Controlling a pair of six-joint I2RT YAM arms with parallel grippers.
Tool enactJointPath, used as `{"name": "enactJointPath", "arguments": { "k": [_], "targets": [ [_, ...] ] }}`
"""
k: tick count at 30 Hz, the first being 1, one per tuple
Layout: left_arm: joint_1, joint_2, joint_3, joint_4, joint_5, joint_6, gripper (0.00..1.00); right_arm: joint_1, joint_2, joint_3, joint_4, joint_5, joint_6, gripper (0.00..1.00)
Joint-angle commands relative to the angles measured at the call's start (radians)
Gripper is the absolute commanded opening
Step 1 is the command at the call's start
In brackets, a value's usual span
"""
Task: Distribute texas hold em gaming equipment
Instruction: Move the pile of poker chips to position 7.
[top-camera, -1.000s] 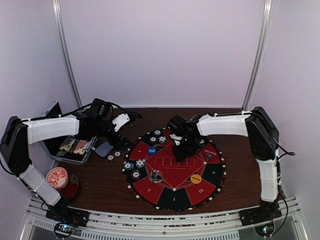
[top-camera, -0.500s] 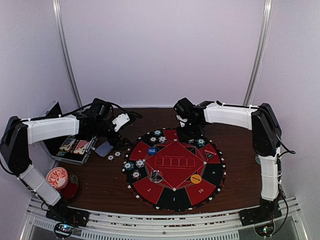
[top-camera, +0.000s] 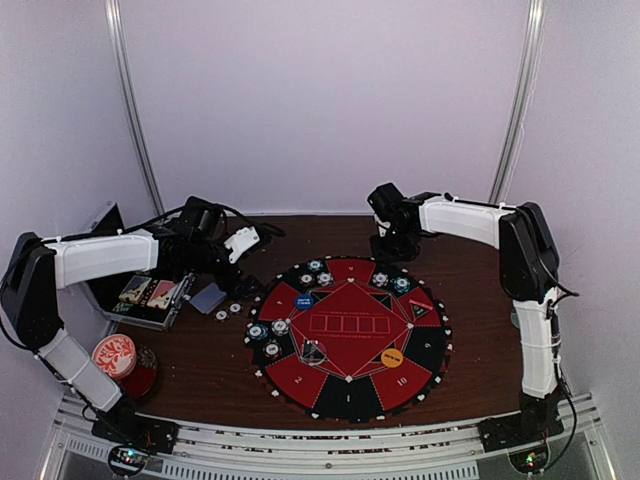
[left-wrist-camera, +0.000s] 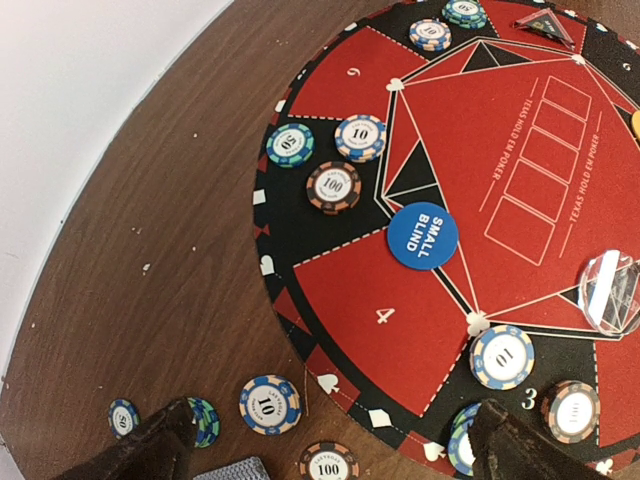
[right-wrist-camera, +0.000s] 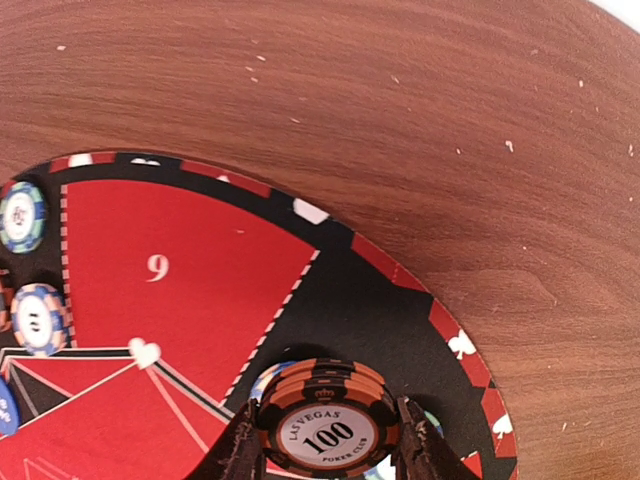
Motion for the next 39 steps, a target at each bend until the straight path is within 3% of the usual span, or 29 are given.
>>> {"name": "enactJointPath", "arguments": {
  "k": [1, 27, 39],
  "targets": [
    [0.006, -0.019, -0.006, 0.034, 0.016, -0.003, 0.98, -0.023, 0.023, 0.003, 0.021, 0.012, -0.001, 0.11],
    [0.006, -0.005, -0.011, 0.042, 0.014, 0.0, 0.98, -0.079, 0.094, -0.016, 0.042, -0.017, -0.029, 0.12],
    [0.006, -0.001, -0.009, 0.039, 0.017, -0.002, 0.98, -0.079, 0.1, -0.006, 0.033, -0.02, -0.036, 0.29]
  ]
}}
